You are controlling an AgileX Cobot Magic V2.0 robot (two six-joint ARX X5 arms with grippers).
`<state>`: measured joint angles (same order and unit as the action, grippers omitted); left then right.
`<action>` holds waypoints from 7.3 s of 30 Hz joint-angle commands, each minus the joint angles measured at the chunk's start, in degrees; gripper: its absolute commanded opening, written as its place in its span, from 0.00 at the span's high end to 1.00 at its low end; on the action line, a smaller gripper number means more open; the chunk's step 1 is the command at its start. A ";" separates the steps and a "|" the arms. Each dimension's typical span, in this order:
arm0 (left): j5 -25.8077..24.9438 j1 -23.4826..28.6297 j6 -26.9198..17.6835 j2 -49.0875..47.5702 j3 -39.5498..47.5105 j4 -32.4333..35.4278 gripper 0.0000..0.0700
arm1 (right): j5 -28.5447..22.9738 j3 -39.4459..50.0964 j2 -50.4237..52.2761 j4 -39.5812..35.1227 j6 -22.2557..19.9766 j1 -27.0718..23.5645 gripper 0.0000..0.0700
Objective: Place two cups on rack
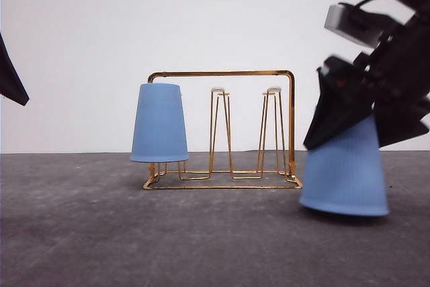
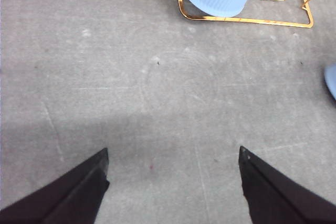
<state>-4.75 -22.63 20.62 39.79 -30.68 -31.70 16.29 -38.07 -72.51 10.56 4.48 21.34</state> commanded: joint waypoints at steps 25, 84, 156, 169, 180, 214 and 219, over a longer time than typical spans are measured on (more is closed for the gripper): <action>0.09 -0.24 0.03 0.26 -0.74 0.42 0.35 | -4.45 -30.42 -9.05 6.34 -8.79 0.72 0.61; 0.07 -0.26 -0.13 0.25 -0.74 -3.48 0.34 | -1.44 10.73 31.87 11.59 1.13 1.14 0.36; 4.94 18.34 -19.25 -39.63 29.94 21.00 1.00 | -2.42 10.73 34.07 4.23 1.02 1.14 0.98; 4.97 18.34 -19.25 -39.63 29.94 21.00 1.00 | -10.56 22.49 53.15 4.49 -2.25 -11.53 0.97; 4.96 18.34 -19.25 -39.62 29.94 21.00 1.00 | -14.55 34.54 68.71 1.31 -0.16 -21.58 0.97; 4.97 18.34 -19.27 -39.60 29.94 21.00 1.00 | -14.82 37.36 72.30 -4.97 2.18 -22.92 0.97; 4.96 18.34 -19.27 -39.60 29.94 21.00 1.00 | -14.82 37.36 72.30 -4.97 2.18 -22.92 0.97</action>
<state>0.16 -4.36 2.11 0.25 -1.54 -10.47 1.50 -0.89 -0.20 6.31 6.07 -1.56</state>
